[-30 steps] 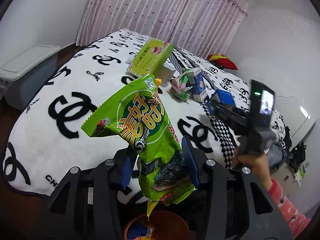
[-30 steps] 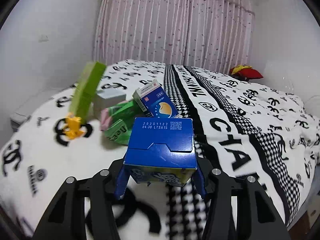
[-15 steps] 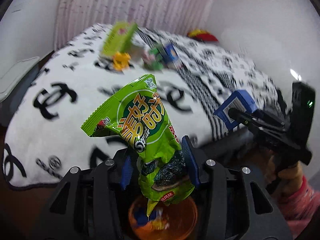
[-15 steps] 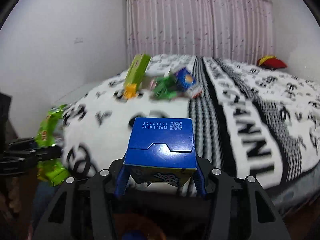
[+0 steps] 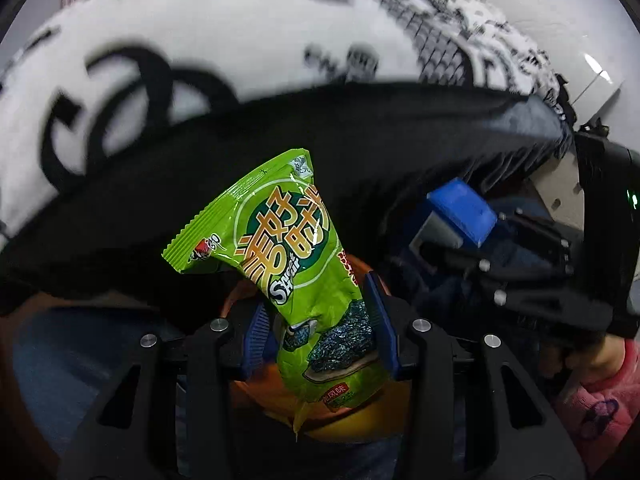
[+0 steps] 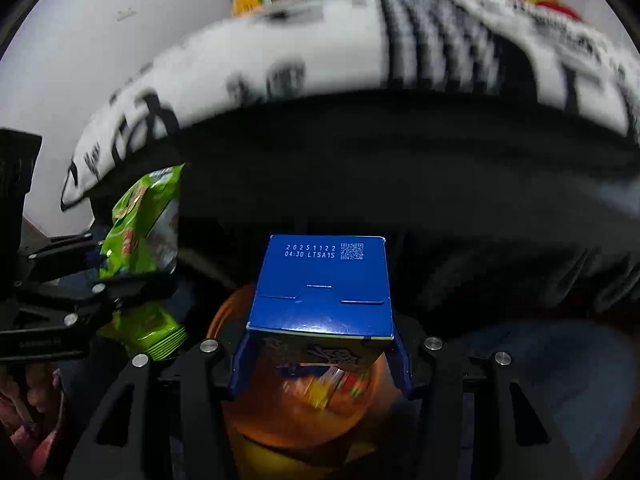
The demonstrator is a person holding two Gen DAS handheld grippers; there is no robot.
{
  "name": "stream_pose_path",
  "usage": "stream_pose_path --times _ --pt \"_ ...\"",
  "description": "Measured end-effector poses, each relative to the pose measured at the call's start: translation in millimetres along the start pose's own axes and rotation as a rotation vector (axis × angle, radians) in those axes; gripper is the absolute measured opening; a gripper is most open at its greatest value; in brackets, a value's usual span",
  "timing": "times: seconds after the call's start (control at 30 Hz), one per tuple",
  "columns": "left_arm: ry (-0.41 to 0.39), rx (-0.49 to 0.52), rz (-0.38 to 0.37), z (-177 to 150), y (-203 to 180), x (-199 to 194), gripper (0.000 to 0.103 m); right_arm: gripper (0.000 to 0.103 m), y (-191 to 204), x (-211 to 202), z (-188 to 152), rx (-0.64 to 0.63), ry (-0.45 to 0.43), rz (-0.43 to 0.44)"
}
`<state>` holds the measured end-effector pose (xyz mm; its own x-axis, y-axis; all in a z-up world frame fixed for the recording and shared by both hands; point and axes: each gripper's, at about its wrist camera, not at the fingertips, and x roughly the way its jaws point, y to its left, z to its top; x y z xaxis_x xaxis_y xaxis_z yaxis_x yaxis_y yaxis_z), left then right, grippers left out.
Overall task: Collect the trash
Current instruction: 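Carry green bag and blue box to the bucket and open both tools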
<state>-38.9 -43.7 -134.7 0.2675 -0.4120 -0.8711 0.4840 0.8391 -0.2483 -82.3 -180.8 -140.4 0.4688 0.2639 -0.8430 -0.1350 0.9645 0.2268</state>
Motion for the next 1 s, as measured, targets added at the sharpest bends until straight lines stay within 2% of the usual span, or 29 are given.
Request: stream_pose_path --times 0.17,0.33,0.53,0.8,0.87,0.9,0.93,1.0 --pt "0.111 -0.041 0.018 -11 9 33 0.044 0.053 -3 35 -18 0.081 0.091 0.002" --pt "0.202 -0.096 0.039 -18 19 62 0.044 0.053 3 61 -23 0.067 0.171 -0.01" --pt "0.303 -0.156 0.027 -30 26 90 0.044 0.053 2 72 -27 0.062 0.211 -0.012" --pt "0.352 -0.179 0.051 -36 22 110 0.045 0.054 -2 80 -31 0.068 0.254 -0.006" --pt "0.348 -0.18 0.059 -34 20 109 0.048 0.055 -3 83 -31 0.069 0.261 -0.011" --pt "0.346 -0.183 0.064 -33 19 111 0.054 0.059 -4 83 -31 0.075 0.263 -0.016" --pt "0.341 -0.189 0.066 -32 19 114 0.06 0.067 -6 84 -31 0.082 0.259 -0.016" --pt "0.33 -0.203 0.075 -30 19 112 0.068 0.069 -7 82 -30 0.088 0.247 -0.019"
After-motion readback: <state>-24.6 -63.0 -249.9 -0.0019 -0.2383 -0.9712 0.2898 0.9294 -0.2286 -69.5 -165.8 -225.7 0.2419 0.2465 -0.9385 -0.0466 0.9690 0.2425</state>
